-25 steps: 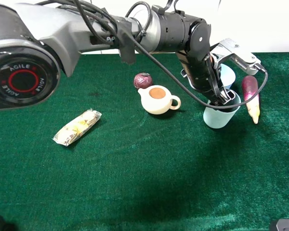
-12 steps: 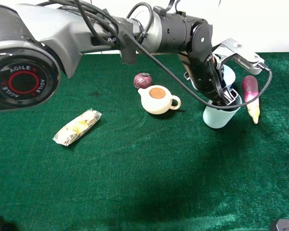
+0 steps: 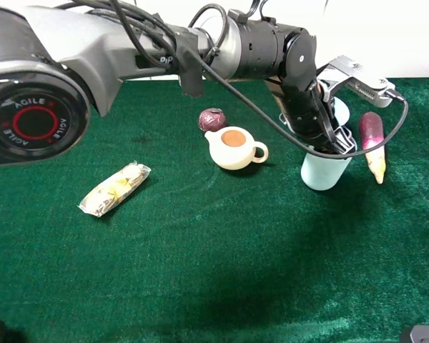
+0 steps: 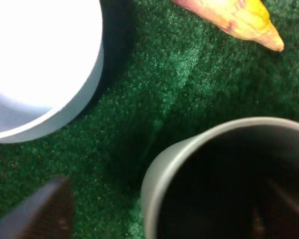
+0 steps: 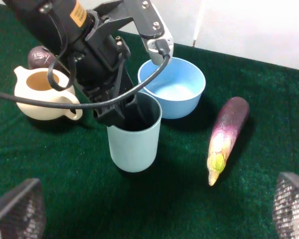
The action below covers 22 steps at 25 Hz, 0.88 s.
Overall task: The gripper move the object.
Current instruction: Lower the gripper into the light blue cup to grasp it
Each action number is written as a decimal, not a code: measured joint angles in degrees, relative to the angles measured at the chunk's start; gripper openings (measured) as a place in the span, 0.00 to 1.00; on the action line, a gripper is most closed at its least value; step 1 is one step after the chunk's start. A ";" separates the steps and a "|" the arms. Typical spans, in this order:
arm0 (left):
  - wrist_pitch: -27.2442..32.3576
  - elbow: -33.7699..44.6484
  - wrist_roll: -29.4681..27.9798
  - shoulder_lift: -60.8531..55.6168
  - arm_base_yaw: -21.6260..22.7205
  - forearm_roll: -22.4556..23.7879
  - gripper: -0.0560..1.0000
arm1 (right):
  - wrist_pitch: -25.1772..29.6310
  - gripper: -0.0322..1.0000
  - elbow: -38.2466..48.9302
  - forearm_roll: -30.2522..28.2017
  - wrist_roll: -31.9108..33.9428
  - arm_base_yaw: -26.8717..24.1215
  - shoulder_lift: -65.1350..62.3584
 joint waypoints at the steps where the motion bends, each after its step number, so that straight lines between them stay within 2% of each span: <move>1: 0.00 0.00 -0.02 0.00 0.00 0.00 0.55 | -0.05 0.70 0.00 0.00 0.00 0.00 0.00; 5: 0.00 0.00 -0.07 0.00 0.00 -0.04 0.32 | -0.05 0.70 0.00 0.00 0.00 0.00 0.00; 9: 0.00 0.00 -0.07 0.00 0.00 0.01 0.15 | -0.05 0.70 0.00 0.00 0.00 0.00 0.00; 22: 0.00 0.00 -0.09 0.05 0.00 -0.05 0.13 | -0.05 0.70 0.00 0.00 0.00 0.00 0.00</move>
